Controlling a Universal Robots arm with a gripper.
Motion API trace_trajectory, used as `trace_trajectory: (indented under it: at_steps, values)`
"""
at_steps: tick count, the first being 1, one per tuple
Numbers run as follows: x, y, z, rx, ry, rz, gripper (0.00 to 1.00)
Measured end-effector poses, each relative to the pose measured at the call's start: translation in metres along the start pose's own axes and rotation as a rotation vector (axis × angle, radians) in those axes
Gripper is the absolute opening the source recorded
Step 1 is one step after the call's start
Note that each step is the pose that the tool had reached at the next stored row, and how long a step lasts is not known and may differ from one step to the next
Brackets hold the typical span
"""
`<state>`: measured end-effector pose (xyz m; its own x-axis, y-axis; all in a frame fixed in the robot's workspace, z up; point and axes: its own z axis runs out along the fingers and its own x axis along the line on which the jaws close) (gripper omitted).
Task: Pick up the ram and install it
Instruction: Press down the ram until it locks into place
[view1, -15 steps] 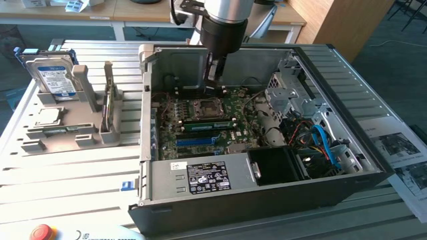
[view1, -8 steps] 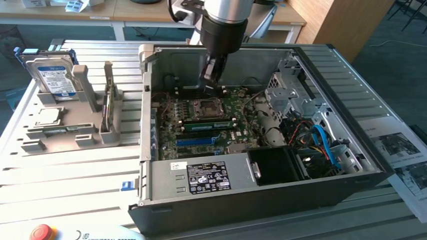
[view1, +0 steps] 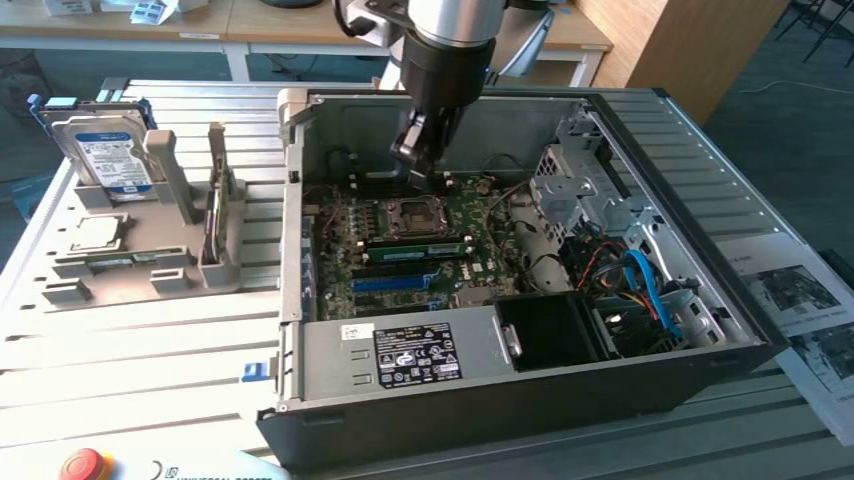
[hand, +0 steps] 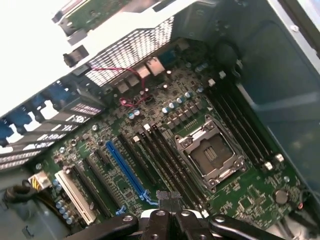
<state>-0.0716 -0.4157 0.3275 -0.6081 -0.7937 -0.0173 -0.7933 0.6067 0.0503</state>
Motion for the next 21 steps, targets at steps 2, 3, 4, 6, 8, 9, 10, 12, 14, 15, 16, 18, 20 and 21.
trace_trajectory:
  at_steps: [2, 3, 4, 6, 8, 9, 10, 12, 14, 15, 16, 18, 20, 21]
  values:
    - [0.0, 0.0, 0.0001, 0.0006, -0.0018, 0.035, 0.11]
    - [0.0, 0.0, 0.0001, 0.001, -0.0028, 0.055, 0.11]
    - [0.0, 0.0, 0.0002, 0.0013, -0.0037, 0.073, 0.11]
    - [0.0, 0.0, 0.0003, 0.0019, -0.0056, 0.109, 0.11]
    - [0.0, 0.0, 0.0003, 0.0026, -0.0073, 0.145, 0.11]
    - [0.0, 0.0, 0.0003, 0.0028, -0.0082, 0.164, 0.11]
    - [0.0, 0.0, 0.0004, 0.0031, -0.0092, 0.182, 0.11]
    - [0.0, 0.0, 0.0004, 0.0037, -0.011, 0.218, 0.11]
    - [0.0, 0.0, 0.0005, 0.0044, -0.0128, 0.254, 0.11]
    - [0.0, 0.0, 0.0005, 0.0047, -0.0137, 0.272, 0.11]
    - [0.0, 0.0, 0.0005, 0.005, -0.0147, 0.291, 0.11]
    - [0.0, 0.0, 0.0006, 0.0057, -0.0165, 0.327, 0.11]
    - [0.0, 0.0, 0.0006, 0.0063, -0.0183, 0.363, 0.11]
    - [0.0, 0.0, 0.0007, 0.0066, -0.0192, 0.381, 0.11]
